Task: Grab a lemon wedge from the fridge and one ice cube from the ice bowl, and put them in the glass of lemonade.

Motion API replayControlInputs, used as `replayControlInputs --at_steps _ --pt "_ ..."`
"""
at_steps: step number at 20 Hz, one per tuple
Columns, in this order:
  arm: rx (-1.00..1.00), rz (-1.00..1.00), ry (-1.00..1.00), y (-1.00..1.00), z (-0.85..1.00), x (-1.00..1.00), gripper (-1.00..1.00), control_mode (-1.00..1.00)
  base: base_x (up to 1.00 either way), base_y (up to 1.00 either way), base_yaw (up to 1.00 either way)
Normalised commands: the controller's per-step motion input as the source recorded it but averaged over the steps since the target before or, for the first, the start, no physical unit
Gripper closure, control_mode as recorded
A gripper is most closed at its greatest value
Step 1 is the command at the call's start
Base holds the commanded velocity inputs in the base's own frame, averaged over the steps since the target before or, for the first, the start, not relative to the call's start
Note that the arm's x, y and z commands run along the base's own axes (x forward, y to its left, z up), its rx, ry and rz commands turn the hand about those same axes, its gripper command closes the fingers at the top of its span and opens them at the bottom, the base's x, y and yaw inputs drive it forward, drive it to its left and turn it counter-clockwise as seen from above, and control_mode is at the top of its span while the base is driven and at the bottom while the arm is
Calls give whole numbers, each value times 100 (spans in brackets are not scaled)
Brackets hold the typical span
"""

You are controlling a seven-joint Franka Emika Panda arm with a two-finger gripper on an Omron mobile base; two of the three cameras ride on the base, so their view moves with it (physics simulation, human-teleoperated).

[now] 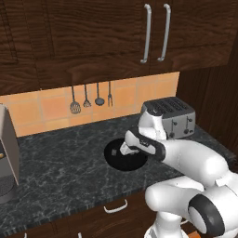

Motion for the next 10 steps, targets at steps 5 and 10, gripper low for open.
replayControlInputs --at_steps 5,10 --pt "-7 -10 0 -86 43 -9 100 -100 0 0 0" --pt "-14 -12 0 -80 21 -6 100 -100 0 0 0"
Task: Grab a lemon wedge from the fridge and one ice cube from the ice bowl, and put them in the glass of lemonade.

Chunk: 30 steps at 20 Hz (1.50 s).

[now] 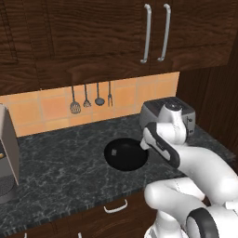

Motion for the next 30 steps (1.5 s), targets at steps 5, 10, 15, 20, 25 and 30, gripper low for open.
replayControlInputs --at_steps 5,10,15,20,25,30 --pt "-12 -13 7 -70 37 0 100 -100 0 0 0" --pt "2 -7 7 -78 5 0 100 -100 0 0 0" --pt "1 0 1 -10 0 0 100 -100 0 0 0" --pt "1 0 1 -14 -11 -1 100 -100 0 0 0" --pt "0 0 0 -29 -13 0 100 -100 0 0 0" --pt "0 0 0 0 -10 1 100 -100 0 0 0"
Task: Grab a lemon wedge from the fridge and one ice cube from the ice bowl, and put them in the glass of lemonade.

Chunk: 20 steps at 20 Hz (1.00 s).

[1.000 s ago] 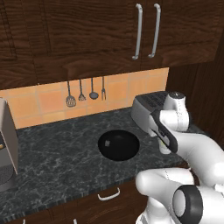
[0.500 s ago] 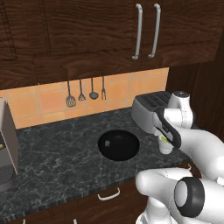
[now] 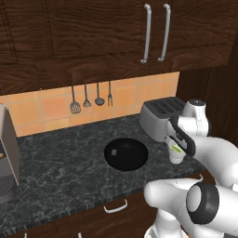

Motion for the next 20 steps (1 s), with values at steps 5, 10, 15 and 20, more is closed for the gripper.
replayControlInputs --at_steps 5,10,15,20 --pt "0 0 0 0 -1 0 -100 -100 0 0 0" --pt "0 0 0 0 0 0 -100 -100 0 0 0" --pt "0 0 0 -2 7 0 -100 -100 0 0 0" --pt "0 0 0 0 57 -20 -100 -100 0 0 0"
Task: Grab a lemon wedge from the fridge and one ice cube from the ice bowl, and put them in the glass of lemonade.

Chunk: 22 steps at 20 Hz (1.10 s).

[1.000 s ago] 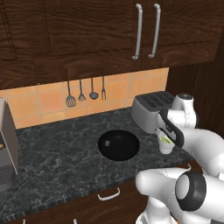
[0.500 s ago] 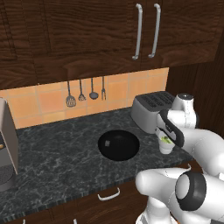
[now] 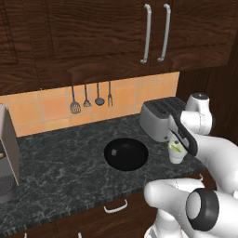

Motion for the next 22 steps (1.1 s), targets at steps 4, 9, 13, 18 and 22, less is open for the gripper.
replayControlInputs --at_steps 4,9,13,18,22 --pt "0 0 -3 0 24 -47 -100 -100 0 0 0" --pt "2 3 -15 22 10 -65 -100 -100 0 0 0" --pt "1 1 -20 51 24 -75 -100 -100 0 0 0" --pt "0 12 -15 57 26 -62 -100 -100 0 0 0" --pt "0 10 -4 43 26 -61 -100 -100 0 0 0"
